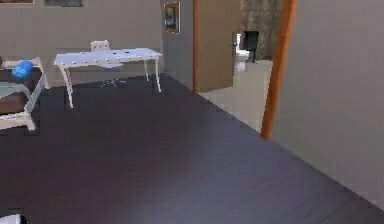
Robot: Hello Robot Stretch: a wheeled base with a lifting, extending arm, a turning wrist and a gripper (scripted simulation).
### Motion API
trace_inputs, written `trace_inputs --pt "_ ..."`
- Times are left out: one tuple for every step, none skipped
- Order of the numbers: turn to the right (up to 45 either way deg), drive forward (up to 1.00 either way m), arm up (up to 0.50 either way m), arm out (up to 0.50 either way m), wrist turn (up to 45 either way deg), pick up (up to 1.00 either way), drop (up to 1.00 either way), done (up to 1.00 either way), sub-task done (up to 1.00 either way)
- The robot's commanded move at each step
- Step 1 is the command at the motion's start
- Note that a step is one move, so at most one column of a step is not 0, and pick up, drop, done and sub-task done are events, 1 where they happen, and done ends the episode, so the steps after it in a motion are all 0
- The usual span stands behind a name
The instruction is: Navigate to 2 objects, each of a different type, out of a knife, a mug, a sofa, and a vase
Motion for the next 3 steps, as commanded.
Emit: trace_inputs --pt "15.0 0.00 0.00 0.00 0.0 0.00 0.00 0.00 0.00" --pt "0.0 1.00 0.00 0.00 0.0 0.00 0.00 0.00 0.00" --pt "0.0 1.00 0.00 0.00 0.0 0.00 0.00 0.00 0.00"
